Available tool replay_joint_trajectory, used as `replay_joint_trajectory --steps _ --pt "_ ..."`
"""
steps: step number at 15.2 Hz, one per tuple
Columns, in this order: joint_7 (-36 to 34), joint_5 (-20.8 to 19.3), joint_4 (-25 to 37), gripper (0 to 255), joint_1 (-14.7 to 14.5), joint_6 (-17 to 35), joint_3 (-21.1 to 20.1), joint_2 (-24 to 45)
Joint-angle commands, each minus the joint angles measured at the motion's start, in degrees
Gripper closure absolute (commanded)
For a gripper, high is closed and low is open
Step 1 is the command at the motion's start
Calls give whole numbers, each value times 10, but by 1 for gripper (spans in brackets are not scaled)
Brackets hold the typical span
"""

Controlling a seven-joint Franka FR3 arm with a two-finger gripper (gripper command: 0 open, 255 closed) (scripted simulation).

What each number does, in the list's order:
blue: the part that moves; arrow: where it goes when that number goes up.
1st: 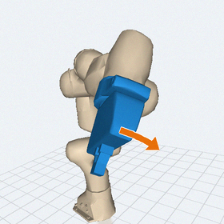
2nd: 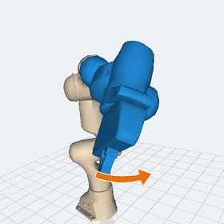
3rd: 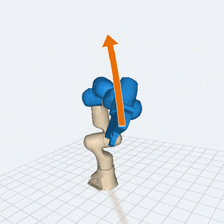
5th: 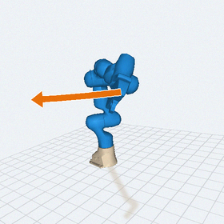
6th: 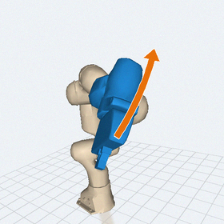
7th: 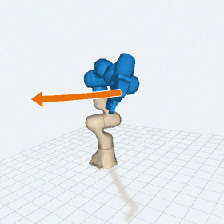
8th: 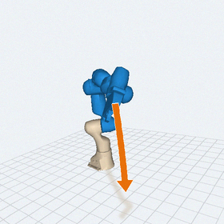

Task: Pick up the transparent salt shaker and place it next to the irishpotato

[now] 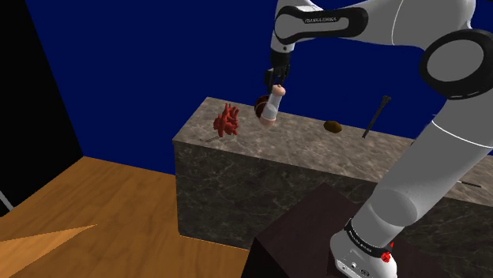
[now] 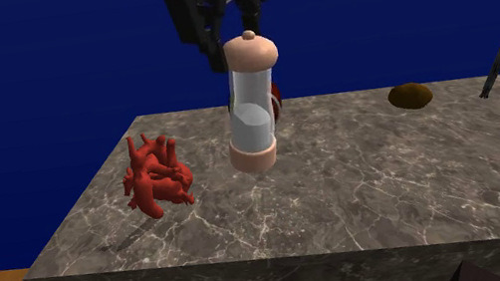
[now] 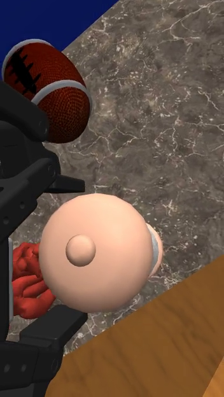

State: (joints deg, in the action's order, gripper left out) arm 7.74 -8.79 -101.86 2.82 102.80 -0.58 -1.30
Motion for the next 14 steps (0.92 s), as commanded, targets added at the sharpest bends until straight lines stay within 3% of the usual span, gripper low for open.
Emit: replay_joint_trajectory --steps 1,14 --pt "3 1 18 255 0 -17 0 1" --pt "16 2 143 255 -1 -122 -1 20"
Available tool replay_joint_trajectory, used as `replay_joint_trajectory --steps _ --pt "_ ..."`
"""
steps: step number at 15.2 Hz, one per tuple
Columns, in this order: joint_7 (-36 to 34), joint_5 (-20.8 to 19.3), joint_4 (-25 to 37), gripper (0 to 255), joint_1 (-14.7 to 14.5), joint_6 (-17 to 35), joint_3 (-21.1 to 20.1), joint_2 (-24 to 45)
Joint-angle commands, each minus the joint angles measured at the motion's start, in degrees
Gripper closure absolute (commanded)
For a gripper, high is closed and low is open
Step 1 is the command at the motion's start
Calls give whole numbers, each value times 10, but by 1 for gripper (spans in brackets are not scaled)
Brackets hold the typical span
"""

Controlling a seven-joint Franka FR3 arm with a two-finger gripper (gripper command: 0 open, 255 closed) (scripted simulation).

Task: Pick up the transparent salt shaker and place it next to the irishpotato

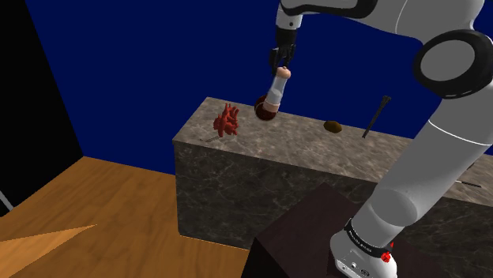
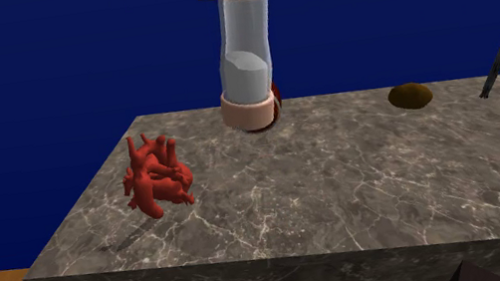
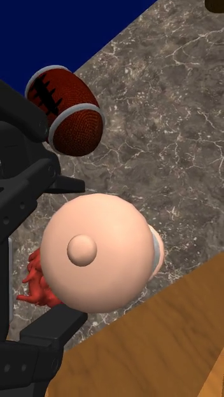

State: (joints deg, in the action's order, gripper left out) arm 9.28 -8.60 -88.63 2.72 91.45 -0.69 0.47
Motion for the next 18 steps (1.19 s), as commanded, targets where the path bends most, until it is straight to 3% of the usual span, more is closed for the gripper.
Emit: replay_joint_trajectory --steps 1,4,11,18 --pt "1 0 21 255 -1 -17 -1 5" --pt "4 0 51 255 -1 -39 -1 12" --pt "92 6 16 255 48 10 45 13" --pt "180 18 20 255 97 49 88 44"
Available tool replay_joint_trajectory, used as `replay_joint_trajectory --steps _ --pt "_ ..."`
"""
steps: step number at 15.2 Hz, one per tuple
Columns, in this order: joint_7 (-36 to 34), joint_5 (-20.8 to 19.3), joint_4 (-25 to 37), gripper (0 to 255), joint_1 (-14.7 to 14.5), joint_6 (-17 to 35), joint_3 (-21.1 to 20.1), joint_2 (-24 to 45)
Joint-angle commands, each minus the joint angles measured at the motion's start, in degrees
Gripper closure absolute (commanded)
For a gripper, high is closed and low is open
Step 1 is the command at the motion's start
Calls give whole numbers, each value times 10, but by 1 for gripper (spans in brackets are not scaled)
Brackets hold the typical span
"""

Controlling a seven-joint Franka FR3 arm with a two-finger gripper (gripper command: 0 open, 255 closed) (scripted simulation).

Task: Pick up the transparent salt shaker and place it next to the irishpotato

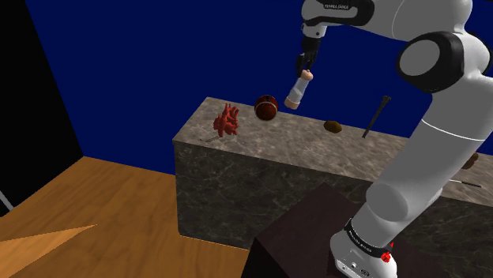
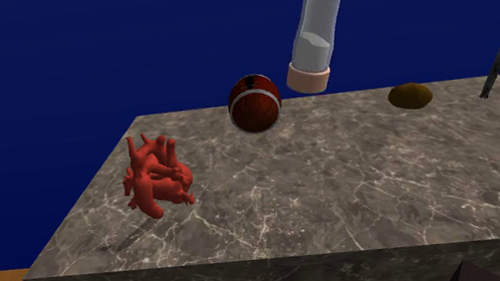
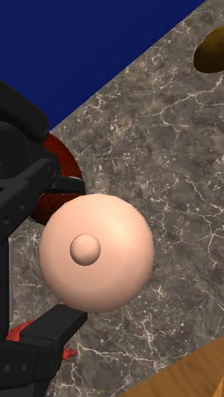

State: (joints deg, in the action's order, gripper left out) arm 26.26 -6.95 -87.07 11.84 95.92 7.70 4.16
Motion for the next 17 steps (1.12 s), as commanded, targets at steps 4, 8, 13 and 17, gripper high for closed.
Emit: replay_joint_trajectory --steps 4,8,13,17 --pt "61 14 25 255 35 21 27 38" --pt "111 30 59 255 68 32 46 79" --pt "171 56 126 255 113 35 64 145" --pt "216 80 204 255 155 25 72 211"
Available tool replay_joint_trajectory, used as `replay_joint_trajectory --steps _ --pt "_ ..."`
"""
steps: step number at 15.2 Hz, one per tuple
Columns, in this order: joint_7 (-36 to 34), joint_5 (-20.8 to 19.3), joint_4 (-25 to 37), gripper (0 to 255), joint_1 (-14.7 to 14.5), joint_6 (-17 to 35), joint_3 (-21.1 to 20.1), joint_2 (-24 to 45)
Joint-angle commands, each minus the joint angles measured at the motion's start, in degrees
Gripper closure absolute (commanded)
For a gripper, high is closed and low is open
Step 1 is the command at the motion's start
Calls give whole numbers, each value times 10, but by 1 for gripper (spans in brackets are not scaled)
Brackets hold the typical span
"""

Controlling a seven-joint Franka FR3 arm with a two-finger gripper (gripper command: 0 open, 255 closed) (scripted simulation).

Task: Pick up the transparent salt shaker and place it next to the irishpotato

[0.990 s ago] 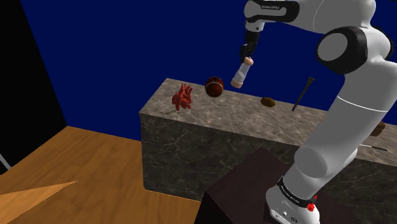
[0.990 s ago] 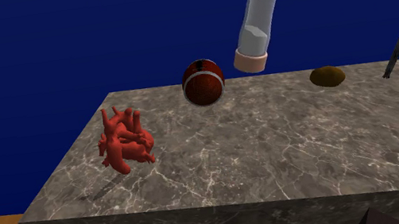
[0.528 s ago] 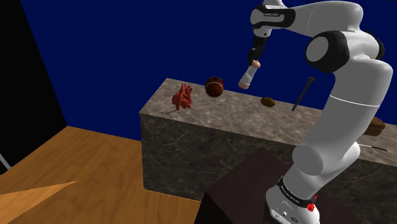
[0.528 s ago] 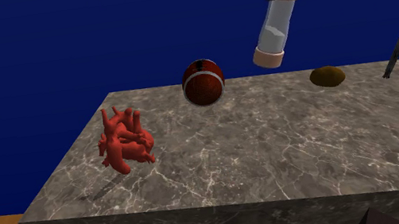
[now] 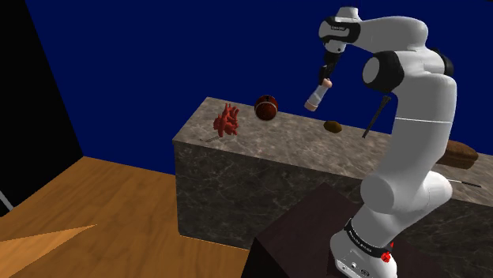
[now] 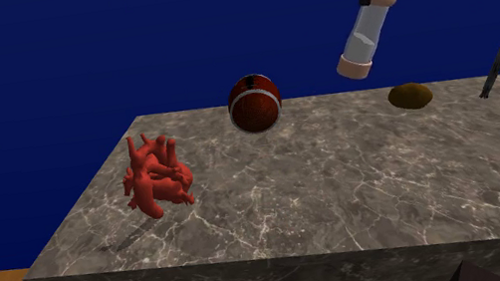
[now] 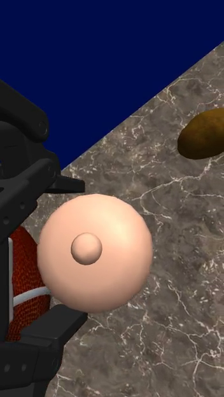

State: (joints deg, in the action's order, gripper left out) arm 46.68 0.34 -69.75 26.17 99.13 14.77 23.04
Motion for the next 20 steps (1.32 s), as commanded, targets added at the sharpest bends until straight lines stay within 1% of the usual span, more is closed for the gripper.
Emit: replay_joint_trajectory --steps 1,3,5,6,7,9,12,16,20 --pt "22 14 56 255 23 -13 3 42" --pt "42 27 114 255 48 -27 4 85" --pt "60 40 192 255 76 -50 3 138" --pt "68 47 245 255 93 -69 2 172" --pt "74 56 326 255 114 -100 -2 221" --pt "74 51 265 255 105 -64 -1 196" --pt "74 48 205 255 97 -25 1 175" --pt "74 46 146 255 89 17 2 159" --pt "73 44 101 255 84 54 2 151"
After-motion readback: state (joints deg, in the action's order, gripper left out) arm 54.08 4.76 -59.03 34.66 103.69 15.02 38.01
